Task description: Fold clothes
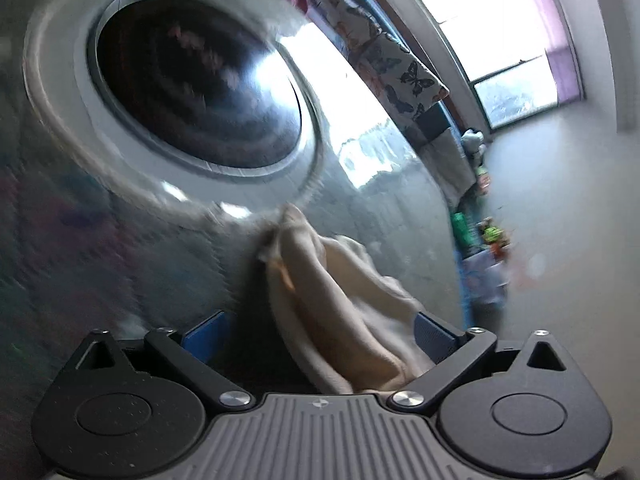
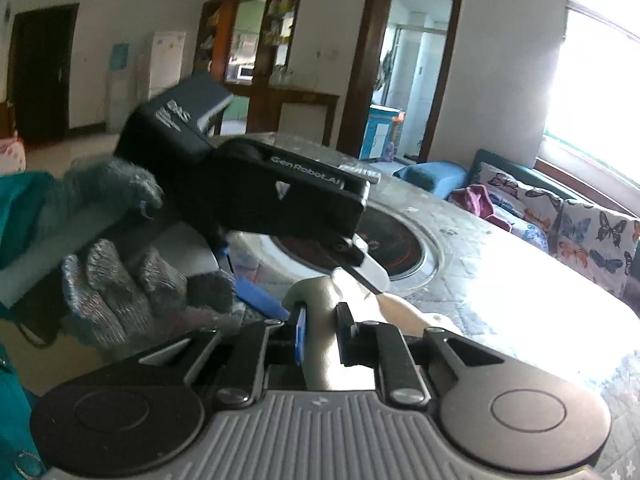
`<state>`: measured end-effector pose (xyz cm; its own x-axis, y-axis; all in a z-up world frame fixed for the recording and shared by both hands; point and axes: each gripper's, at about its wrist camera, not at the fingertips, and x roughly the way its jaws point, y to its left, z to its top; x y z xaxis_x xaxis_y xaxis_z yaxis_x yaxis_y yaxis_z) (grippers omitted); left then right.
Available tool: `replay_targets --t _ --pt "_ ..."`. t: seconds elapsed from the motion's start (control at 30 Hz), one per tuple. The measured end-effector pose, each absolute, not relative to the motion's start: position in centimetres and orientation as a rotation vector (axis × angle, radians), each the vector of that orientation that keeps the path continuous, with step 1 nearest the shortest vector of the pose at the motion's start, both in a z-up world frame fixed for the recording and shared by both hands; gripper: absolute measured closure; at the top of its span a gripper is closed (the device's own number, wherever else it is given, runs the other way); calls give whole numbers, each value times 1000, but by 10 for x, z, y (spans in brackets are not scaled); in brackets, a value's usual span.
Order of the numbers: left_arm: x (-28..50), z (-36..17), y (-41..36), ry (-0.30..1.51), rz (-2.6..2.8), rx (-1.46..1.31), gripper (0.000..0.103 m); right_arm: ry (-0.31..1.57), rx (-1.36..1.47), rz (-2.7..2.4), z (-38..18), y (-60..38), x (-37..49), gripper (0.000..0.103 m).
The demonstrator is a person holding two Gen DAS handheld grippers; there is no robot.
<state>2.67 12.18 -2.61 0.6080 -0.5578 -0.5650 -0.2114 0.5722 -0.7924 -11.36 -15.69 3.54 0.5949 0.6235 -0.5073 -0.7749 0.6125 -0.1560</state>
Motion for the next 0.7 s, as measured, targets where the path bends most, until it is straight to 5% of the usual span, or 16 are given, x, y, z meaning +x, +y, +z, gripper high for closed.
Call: replay_targets --t 0.07,0.23,0.33,0.7 --pt "32 -35 120 951 -271 -1049 17 430 -370 836 35 -160 -115 89" --pt "36 -52 120 984 -254 -1114 67 448 -365 862 27 -165 -121 89" --pt "38 -59 126 989 -241 -1117 83 462 -346 873 24 -170 -121 84" --pt "39 -58 125 978 -270 -1026 84 551 -117 550 21 -267 -69 78"
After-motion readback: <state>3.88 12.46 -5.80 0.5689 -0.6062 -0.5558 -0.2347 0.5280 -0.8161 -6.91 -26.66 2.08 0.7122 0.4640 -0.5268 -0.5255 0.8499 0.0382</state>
